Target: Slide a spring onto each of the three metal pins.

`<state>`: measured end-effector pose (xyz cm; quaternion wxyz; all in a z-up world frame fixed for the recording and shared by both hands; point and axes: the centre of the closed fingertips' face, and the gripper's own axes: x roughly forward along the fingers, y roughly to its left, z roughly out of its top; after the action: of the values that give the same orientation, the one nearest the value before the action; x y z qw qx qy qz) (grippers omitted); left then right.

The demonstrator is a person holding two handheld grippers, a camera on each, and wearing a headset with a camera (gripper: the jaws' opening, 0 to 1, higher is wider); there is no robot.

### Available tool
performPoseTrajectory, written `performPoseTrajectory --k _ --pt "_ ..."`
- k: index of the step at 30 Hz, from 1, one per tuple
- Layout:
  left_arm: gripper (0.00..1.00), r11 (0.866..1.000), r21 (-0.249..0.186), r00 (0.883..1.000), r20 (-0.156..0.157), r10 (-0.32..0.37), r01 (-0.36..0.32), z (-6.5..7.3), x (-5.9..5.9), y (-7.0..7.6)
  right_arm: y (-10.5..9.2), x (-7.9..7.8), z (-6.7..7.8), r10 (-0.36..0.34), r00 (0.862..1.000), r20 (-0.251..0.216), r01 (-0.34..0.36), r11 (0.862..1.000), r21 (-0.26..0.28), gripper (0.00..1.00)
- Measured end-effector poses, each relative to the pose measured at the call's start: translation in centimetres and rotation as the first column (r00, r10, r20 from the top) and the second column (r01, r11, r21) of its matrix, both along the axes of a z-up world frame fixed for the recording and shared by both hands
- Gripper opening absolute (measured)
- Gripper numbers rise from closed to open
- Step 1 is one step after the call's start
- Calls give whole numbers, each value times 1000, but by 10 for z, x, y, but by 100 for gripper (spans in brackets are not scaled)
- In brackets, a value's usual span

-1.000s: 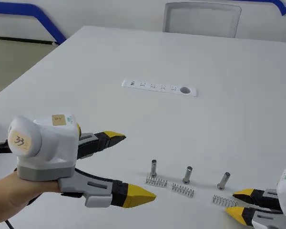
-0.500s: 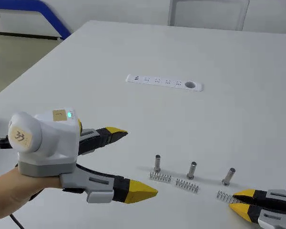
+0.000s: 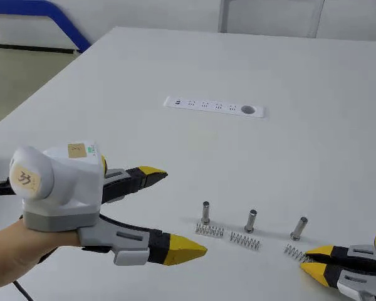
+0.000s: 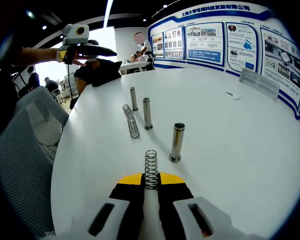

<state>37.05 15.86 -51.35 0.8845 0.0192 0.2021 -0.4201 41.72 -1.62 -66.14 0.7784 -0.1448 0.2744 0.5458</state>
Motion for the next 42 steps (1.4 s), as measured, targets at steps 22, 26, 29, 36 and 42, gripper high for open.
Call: performPoseTrajectory --k 22,26,29,36,42 --pt "85 997 -34 998 28 -63 64 10 -7 -25 24 -14 98 170 971 171 -171 985 -8 11" --pt "85 995 -40 996 36 -87 88 11 -8 -35 29 -18 113 220 955 200 -220 975 -23 11" --pt "83 993 -54 993 47 -106 108 12 -10 -46 32 -21 123 245 941 235 -237 970 -59 11" --pt "80 987 -80 989 40 -139 142 12 -13 -69 39 -42 143 305 921 243 -291 952 -91 11" --pt "73 978 -83 981 58 -187 191 17 -20 -83 46 -61 155 345 908 237 -337 939 -76 11"
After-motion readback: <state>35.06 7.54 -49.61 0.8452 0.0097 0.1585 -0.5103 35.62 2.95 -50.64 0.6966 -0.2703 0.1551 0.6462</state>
